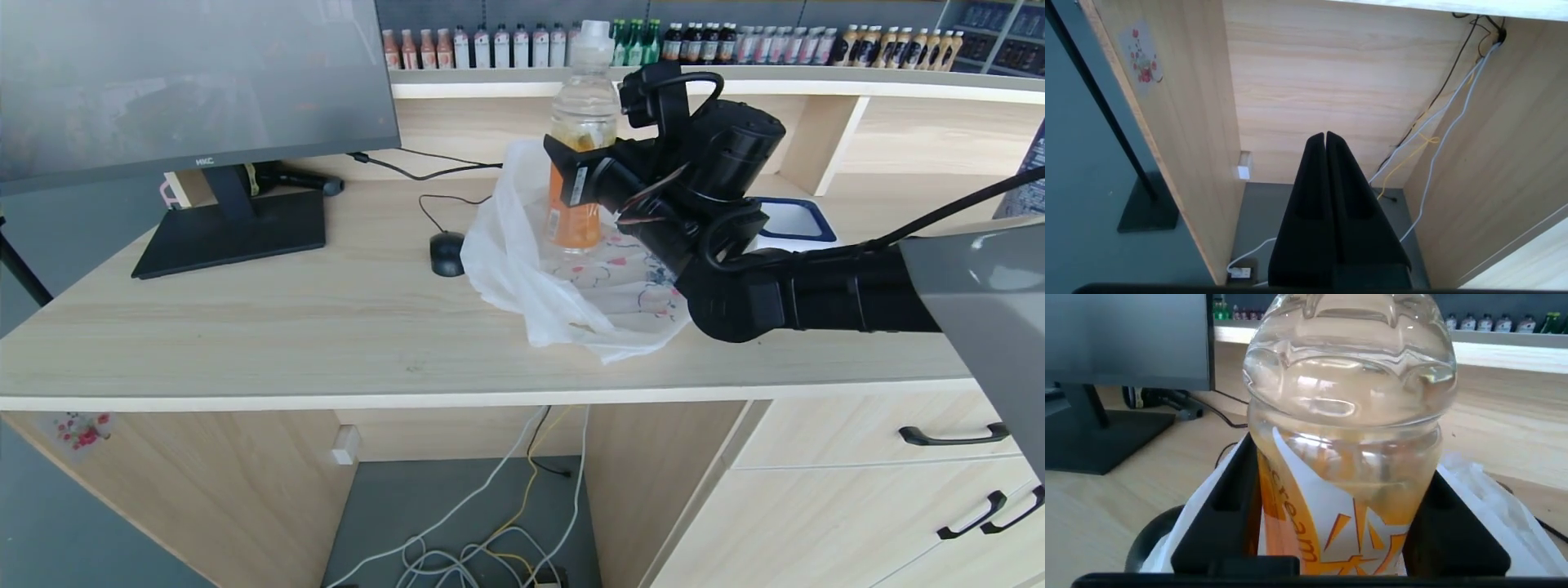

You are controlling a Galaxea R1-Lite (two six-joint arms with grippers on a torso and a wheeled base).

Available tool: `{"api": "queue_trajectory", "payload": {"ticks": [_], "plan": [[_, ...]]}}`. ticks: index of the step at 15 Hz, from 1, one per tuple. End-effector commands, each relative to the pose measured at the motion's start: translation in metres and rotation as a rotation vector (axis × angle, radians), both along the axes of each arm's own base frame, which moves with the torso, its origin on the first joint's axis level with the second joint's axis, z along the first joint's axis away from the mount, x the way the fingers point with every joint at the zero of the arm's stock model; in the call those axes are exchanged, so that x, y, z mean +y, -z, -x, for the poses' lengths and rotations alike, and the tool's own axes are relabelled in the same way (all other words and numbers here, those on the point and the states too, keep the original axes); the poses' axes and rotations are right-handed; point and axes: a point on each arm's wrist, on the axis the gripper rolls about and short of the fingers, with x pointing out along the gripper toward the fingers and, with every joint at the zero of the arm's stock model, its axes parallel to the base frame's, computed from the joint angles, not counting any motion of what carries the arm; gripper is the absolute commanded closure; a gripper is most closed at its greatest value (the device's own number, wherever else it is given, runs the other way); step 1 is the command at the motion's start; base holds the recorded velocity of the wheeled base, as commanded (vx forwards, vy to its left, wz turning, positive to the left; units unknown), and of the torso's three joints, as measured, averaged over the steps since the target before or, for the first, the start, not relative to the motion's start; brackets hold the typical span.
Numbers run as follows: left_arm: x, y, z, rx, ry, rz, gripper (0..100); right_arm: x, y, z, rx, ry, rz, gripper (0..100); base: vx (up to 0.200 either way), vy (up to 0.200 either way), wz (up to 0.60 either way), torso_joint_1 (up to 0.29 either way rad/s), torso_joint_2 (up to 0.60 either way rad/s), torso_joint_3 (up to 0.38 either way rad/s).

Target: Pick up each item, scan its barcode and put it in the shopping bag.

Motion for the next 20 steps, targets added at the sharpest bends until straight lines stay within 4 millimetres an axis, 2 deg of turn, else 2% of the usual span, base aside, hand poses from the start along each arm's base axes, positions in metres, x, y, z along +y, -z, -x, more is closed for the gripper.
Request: {"api": "queue_trajectory", "payload": {"ticks": [1, 4, 13, 20], "plan": [[0.000, 0.000, 0.000, 0.000, 0.000, 0.000, 100, 0.003, 0.013, -0.007, 0.018, 0.002, 0.011, 100, 0.000, 0.000, 0.00, 0.000, 0.00, 0.000], [0.000, 0.000, 0.000, 0.000, 0.000, 0.000, 100, 0.006, 0.023, -0.011, 0.025, 0.005, 0.017, 100, 0.000, 0.000, 0.00, 0.000, 0.00, 0.000], [0.000, 0.000, 0.000, 0.000, 0.000, 0.000, 100, 0.013, 0.032, -0.012, 0.041, -0.010, 0.027, 100, 0.000, 0.000, 0.00, 0.000, 0.00, 0.000], [0.000, 0.000, 0.000, 0.000, 0.000, 0.000, 100, 0.016, 0.048, -0.013, 0.082, -0.011, 0.053, 100, 0.000, 0.000, 0.00, 0.000, 0.00, 0.000]]}}
